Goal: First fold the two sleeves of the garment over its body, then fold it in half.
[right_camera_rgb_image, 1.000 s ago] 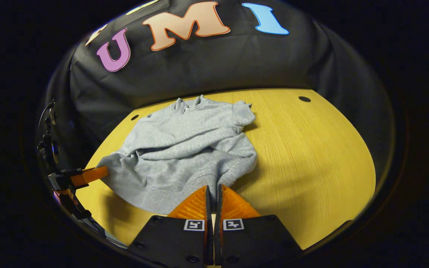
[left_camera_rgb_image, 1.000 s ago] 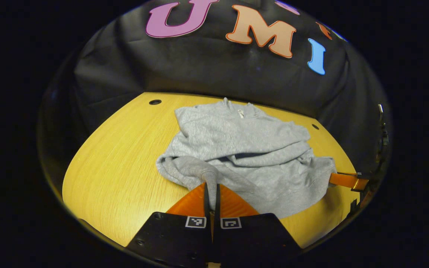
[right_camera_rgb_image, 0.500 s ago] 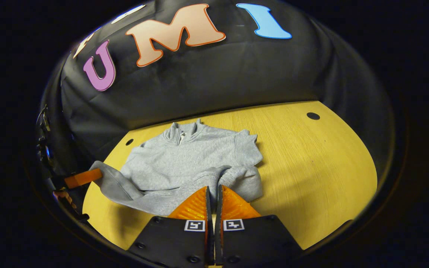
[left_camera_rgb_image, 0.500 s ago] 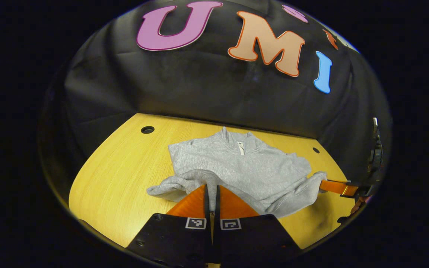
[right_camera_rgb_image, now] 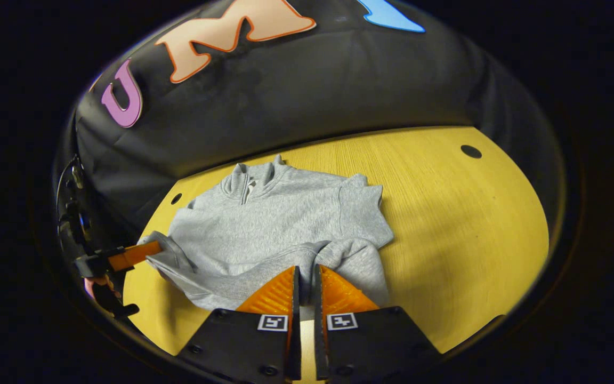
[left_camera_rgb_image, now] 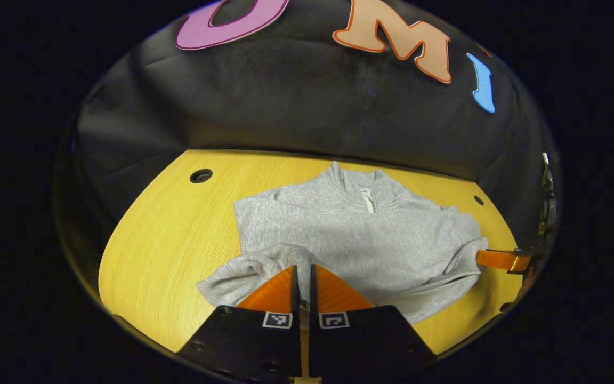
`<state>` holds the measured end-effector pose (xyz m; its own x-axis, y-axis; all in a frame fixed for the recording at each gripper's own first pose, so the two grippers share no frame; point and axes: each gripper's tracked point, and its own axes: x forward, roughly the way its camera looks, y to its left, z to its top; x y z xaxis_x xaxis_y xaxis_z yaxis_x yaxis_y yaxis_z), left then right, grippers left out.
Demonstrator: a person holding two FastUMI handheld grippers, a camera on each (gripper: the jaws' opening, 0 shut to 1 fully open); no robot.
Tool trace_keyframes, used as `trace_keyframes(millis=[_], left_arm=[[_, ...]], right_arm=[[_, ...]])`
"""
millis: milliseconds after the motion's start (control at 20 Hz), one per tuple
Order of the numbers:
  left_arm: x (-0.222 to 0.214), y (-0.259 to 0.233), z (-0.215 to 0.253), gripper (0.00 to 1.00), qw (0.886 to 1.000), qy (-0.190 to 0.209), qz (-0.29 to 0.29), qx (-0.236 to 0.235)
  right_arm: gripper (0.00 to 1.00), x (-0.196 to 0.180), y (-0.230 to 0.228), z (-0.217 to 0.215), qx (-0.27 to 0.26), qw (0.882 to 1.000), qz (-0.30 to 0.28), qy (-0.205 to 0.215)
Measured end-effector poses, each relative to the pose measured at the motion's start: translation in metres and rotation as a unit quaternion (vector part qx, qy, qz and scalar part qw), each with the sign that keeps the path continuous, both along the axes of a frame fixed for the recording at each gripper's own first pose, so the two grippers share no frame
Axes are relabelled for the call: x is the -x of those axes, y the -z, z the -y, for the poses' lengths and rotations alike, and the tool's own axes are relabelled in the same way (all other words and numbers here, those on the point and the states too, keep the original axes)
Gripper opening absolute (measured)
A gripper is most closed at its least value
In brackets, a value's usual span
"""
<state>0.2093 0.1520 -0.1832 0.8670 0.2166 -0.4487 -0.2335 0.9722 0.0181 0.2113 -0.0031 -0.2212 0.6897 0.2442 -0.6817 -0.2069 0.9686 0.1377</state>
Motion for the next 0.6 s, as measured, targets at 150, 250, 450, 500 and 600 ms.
trace_keyframes(millis=[150,250,450,500,600], left_arm=[[-0.009,0.004,-0.004,0.24,1.000,0.001,-0.002,-0.007],[-0.010,-0.002,-0.005,0.52,1.000,-0.004,0.009,-0.014],[-0.011,-0.030,-0.024,0.90,0.996,-0.035,0.042,-0.070],[-0.012,-0.041,-0.026,0.90,0.995,-0.035,0.054,-0.076],[-0.009,-0.064,-0.024,0.91,0.993,-0.036,0.083,-0.078]], right_arm=[[0.34,-0.008,-0.010,0.000,-0.022,1.000,0.013,0.009],[0.72,-0.017,-0.018,-0.004,-0.042,0.998,0.032,0.015],[0.96,-0.030,-0.044,-0.002,-0.055,0.995,0.082,0.029],[0.94,-0.032,-0.052,0.000,-0.053,0.993,0.096,0.031],[0.98,-0.033,-0.069,0.000,-0.052,0.991,0.122,0.033]])
